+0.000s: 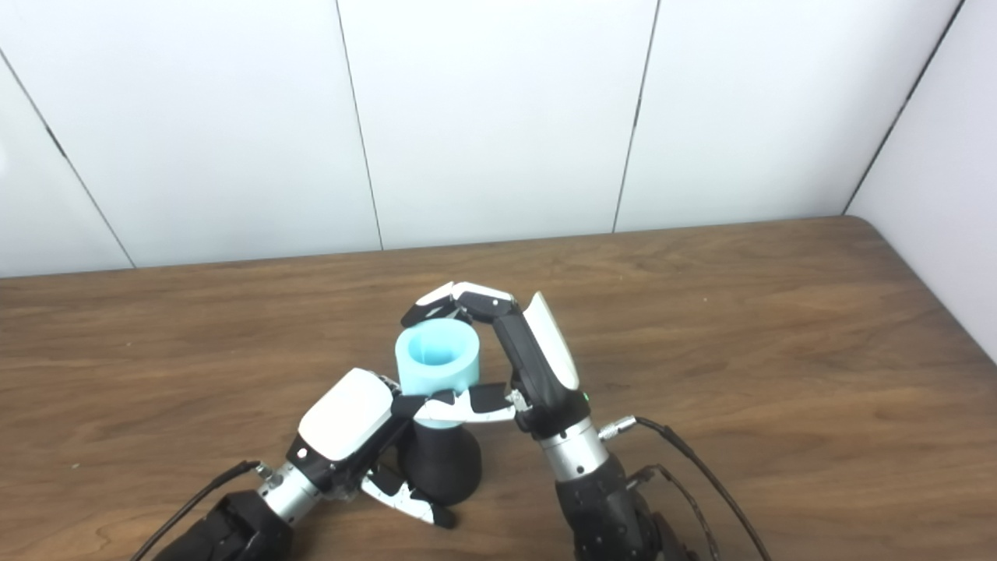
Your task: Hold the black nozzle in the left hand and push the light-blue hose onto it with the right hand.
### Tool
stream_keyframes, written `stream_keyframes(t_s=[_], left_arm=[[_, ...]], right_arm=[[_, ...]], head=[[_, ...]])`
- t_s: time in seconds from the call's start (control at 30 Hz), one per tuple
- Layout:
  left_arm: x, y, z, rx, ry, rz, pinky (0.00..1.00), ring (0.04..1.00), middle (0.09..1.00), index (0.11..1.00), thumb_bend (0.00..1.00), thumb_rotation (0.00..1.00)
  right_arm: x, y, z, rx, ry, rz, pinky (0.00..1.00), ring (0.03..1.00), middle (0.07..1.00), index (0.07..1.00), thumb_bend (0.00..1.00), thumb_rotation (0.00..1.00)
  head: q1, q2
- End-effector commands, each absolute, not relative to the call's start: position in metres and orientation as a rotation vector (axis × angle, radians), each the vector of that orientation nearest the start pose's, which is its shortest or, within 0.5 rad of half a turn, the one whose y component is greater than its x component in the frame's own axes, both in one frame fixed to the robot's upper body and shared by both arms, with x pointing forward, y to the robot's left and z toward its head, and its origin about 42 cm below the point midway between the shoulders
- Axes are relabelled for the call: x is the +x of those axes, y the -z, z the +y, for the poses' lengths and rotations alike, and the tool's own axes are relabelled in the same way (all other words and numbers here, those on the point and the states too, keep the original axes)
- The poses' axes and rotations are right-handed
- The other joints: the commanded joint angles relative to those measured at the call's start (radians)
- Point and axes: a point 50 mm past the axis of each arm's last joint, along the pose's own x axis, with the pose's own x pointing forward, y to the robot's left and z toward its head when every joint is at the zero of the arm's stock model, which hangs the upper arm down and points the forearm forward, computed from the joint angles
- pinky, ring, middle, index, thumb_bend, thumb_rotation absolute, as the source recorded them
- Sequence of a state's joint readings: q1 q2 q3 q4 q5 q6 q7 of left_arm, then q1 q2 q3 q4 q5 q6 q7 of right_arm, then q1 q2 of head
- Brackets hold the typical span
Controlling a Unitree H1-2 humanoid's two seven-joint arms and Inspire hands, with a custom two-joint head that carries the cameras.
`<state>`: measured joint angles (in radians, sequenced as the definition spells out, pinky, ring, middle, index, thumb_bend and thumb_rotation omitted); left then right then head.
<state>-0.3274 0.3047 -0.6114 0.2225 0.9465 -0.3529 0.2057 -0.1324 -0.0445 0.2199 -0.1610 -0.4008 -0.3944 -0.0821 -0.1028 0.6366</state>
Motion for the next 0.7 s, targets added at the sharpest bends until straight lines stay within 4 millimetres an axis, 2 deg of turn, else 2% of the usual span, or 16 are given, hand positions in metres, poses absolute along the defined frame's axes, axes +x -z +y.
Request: stream_keyframes(t_s=[0.0,0.07,0.67], left_arm=[[0.2801,-0.0496,0.1391,1.189,0.785,-0.52,0.08,0.137,0.213,0.481,0.52,0.04],[0.2799,-0.0497,0.1393,1.185,0.783,-0.521,0.08,0.135,0.212,0.481,0.52,0.04],[0.28,-0.0496,0.1395,1.184,0.786,-0.523,0.08,0.133,0.206,0.481,0.52,0.04]], right_arm=[[0.2941,-0.187,-0.1438,-0.428,-0.243,-0.716,0.12,0.162,0.448,0.506,0.52,0.0],[0.2944,-0.1851,-0.1448,-0.438,-0.242,-0.72,0.1,0.135,0.466,0.487,0.53,0.0],[0.2917,-0.1844,-0.1423,-0.446,-0.245,-0.741,0.11,0.149,0.472,0.482,0.53,0.0]], head=[[0.0,0.0],[-0.001,0.002],[-0.003,0.004]])
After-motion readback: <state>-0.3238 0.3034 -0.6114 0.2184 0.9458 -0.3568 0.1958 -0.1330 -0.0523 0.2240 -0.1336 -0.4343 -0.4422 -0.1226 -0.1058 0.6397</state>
